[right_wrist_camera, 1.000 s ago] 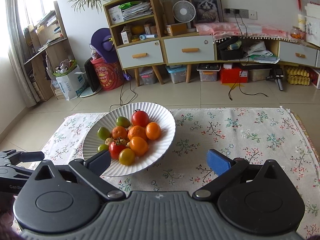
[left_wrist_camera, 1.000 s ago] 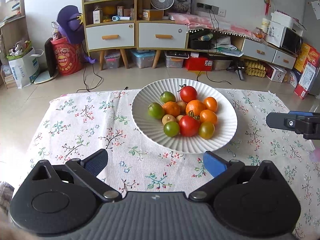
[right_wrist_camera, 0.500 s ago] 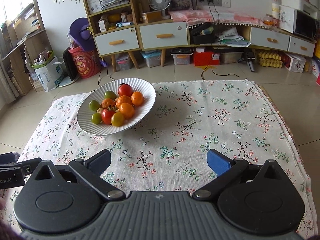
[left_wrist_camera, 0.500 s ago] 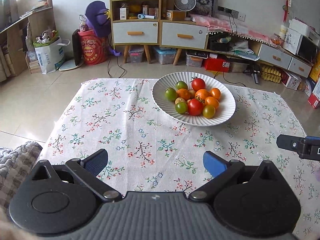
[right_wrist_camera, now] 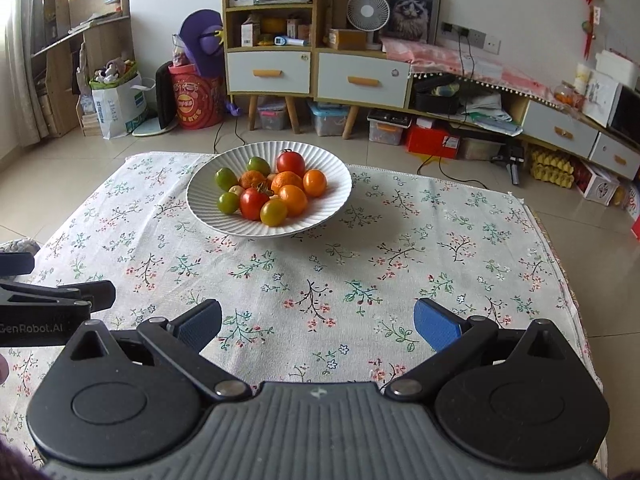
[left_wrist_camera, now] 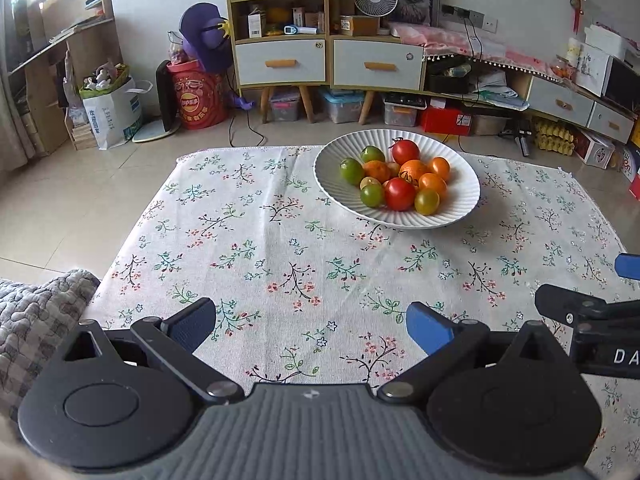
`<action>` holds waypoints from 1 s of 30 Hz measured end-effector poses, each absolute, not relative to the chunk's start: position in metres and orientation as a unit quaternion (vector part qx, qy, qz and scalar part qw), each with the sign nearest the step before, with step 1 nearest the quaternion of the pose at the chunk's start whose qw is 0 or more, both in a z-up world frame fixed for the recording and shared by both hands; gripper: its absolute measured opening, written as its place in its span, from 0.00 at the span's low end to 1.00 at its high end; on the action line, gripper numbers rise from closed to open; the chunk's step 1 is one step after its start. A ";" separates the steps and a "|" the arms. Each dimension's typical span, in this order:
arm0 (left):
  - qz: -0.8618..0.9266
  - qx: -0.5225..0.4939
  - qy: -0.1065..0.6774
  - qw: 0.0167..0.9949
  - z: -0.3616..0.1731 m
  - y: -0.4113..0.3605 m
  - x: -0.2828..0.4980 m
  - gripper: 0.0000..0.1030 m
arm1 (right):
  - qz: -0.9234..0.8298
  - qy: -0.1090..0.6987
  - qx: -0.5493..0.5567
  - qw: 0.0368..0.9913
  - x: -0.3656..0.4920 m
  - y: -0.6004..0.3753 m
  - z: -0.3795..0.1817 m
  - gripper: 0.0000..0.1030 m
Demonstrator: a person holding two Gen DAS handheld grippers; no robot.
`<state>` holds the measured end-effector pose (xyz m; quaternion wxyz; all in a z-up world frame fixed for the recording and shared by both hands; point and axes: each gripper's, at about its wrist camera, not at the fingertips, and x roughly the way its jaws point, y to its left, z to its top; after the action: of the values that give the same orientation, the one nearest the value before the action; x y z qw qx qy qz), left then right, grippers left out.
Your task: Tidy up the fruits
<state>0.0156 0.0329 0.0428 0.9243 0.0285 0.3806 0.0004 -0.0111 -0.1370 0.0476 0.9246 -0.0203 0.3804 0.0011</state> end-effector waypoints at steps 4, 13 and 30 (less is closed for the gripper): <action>-0.001 0.031 0.381 0.924 0.042 0.029 0.011 0.92 | -0.001 0.382 -0.025 0.924 -0.013 -0.135 0.047 0.99; -0.006 0.035 0.380 0.924 0.044 0.023 0.006 0.92 | -0.009 0.377 -0.025 0.926 -0.017 -0.133 0.048 0.99; -0.008 0.035 0.386 0.922 0.044 0.023 0.006 0.92 | -0.010 0.378 -0.034 0.925 -0.017 -0.131 0.047 0.99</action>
<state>0.0065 0.0228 0.0440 0.9217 0.0352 0.3862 -0.0084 -0.0171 -0.1311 0.0472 0.9253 -0.0336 0.3777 -0.0100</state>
